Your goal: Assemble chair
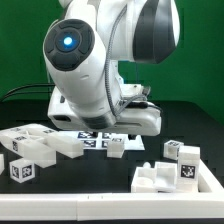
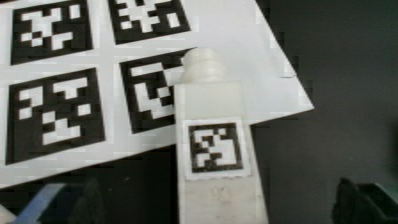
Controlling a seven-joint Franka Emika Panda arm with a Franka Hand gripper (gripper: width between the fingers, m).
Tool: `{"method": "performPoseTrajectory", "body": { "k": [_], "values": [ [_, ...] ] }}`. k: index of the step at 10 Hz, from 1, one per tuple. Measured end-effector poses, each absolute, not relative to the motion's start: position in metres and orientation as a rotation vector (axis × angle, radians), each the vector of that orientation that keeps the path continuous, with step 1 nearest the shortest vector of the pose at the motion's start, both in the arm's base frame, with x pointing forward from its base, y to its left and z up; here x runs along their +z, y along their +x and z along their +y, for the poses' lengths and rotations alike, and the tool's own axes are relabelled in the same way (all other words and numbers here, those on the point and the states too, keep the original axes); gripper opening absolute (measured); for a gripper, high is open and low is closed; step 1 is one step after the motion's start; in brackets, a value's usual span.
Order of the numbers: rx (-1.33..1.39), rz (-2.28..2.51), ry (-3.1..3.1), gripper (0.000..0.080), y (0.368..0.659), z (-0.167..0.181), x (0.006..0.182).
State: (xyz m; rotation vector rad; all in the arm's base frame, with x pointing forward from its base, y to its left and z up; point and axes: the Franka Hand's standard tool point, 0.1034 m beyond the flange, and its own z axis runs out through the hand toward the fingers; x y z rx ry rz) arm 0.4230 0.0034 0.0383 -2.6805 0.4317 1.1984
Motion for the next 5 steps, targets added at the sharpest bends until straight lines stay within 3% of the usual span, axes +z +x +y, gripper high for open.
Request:
{"method": "performPoseTrajectory", "body": {
  "k": [5],
  "values": [
    [1.282,0.535,-2.639,0.0649,0.4242,0.0079,0.028]
  ]
}}
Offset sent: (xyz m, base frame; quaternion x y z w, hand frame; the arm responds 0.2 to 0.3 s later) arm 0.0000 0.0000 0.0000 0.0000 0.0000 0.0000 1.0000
